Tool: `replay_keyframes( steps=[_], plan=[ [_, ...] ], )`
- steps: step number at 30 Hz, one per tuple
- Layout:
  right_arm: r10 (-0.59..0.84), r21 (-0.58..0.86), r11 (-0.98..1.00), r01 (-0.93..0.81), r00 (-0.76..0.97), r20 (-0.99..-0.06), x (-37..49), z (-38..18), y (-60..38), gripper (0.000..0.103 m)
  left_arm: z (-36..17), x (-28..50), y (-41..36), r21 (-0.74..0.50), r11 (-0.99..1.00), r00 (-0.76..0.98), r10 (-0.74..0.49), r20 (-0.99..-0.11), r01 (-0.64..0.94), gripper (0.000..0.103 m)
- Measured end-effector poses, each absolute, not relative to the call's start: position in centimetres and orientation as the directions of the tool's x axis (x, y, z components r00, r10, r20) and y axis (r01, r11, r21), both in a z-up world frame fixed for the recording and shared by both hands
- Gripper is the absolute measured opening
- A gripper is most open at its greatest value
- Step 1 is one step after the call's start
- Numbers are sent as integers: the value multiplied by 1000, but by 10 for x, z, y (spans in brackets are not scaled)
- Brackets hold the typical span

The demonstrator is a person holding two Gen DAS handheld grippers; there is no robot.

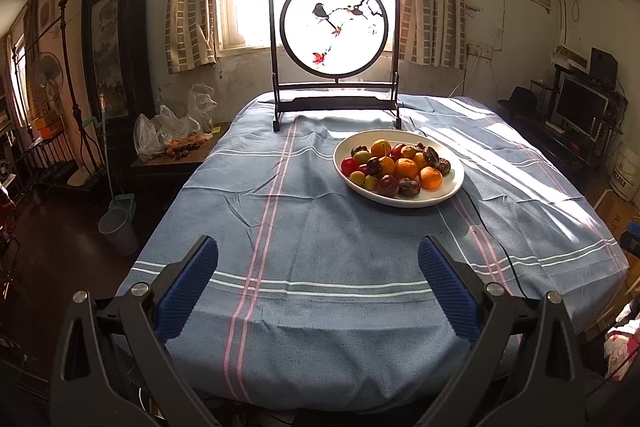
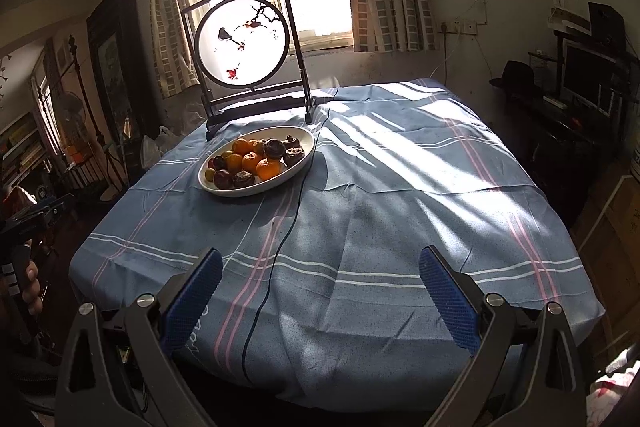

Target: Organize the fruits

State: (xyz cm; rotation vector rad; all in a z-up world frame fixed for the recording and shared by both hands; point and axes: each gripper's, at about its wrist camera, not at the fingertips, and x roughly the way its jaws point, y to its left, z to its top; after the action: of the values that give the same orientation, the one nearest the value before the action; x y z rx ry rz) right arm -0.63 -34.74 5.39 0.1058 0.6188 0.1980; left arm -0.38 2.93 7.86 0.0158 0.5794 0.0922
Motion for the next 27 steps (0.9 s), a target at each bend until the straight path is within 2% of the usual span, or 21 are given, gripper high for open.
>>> replay_keyframes(
  steps=[7,21,27],
  plan=[
    [219,160,975,-154,793,-568,-6,51,-347,99,80,-3,34,48,994,831,109,-546,-99,98],
    [233,164,972,-169,781,-579,-5,43,-339,99,81,8,42,-21,997,819,48,-572,-73,98],
    [238,164,971,-173,775,-585,-5,40,-337,99,80,8,38,42,993,823,114,-557,-109,98]
  ],
)
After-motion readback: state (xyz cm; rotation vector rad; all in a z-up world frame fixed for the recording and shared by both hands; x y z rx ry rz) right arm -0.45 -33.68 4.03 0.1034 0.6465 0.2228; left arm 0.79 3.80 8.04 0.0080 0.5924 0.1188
